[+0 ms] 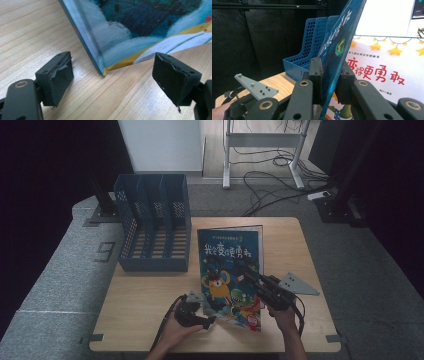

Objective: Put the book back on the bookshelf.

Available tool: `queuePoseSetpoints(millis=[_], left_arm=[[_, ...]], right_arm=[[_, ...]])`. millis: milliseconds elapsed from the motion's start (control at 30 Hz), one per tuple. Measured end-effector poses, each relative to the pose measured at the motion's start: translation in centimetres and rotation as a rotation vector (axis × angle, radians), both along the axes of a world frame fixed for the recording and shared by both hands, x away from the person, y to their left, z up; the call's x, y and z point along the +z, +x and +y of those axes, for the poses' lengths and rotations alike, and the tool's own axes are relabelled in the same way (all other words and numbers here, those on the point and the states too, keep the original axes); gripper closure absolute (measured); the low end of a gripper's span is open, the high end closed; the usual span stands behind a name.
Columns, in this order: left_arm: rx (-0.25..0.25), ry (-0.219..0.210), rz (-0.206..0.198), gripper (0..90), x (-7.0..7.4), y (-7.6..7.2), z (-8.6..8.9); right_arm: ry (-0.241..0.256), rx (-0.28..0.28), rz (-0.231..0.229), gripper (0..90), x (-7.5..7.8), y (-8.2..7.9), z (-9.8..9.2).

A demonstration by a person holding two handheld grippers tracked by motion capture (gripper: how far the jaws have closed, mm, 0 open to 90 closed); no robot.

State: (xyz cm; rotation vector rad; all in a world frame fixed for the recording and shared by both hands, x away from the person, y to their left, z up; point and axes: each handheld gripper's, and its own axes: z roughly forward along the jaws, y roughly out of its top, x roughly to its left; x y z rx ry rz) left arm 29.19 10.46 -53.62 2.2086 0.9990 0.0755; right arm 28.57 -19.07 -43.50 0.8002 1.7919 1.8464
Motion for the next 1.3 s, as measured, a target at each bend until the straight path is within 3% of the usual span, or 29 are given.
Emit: queuePoseSetpoints(millis=[100, 400, 633, 1300], left_arm=[[-0.033, 0.010, 0.004, 16.7, 0.1, -0.3, -0.4], [-0.014, 0.045, -0.056, 16.2, -0.2, -0.6, -1.2], [-0.033, 0.067, -0.042, 14.0, -0.1, -0.1, -1.3], [-0.008, 0.060, -0.060, 15.1, -0.2, -0.3, -0.9]], right_arm=[[-0.001, -0.001, -0.001, 76.6, 0.0, 0.0, 0.0], [-0.003, 0.006, -0.014, 76.4, 0.1, -0.3, 0.2], [-0.026, 0.028, -0.050, 77.0, 0.4, -0.6, 0.5], [-0.006, 0.035, -0.006, 79.2, -0.3, 0.0, -0.5]])
